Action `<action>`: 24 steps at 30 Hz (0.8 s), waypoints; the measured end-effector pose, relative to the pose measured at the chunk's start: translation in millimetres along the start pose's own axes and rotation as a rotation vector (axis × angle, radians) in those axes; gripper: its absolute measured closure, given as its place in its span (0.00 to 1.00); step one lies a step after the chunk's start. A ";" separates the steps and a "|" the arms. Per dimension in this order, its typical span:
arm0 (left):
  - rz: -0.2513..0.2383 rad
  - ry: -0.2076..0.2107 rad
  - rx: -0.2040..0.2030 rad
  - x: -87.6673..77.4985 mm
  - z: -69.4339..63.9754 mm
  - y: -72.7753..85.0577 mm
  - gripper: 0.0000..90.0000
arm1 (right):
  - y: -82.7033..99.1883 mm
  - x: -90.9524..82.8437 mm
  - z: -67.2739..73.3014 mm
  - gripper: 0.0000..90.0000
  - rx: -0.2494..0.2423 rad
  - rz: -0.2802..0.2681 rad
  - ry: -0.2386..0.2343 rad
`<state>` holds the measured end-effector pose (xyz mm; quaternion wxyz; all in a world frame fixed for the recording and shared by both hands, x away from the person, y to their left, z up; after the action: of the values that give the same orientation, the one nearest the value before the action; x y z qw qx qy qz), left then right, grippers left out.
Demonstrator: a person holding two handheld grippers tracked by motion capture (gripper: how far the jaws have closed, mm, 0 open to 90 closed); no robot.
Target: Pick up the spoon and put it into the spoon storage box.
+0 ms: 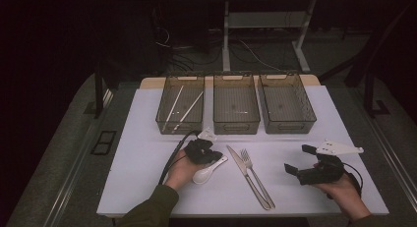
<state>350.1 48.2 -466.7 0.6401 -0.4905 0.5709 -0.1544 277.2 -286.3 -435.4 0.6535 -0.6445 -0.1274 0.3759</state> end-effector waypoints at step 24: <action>0.024 0.112 0.078 3.1 -23.1 -8.4 0.99 | 8.5 4.7 -2.9 0.01 -0.007 0.052 0.005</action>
<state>333.6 31.4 -458.6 0.6275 -0.4489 0.6053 -0.1959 279.5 -286.3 -445.2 0.6415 -0.6510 -0.1103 0.3906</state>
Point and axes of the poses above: each handheld gripper's, and its own axes: x roughly forward along the jaws, y roughly out of its underside, z roughly to its left, the point moved 3 cm from there along x, roughly forward along the jaws, and after that the axes turned 12 degrees about -z, right-handed, at the moved point
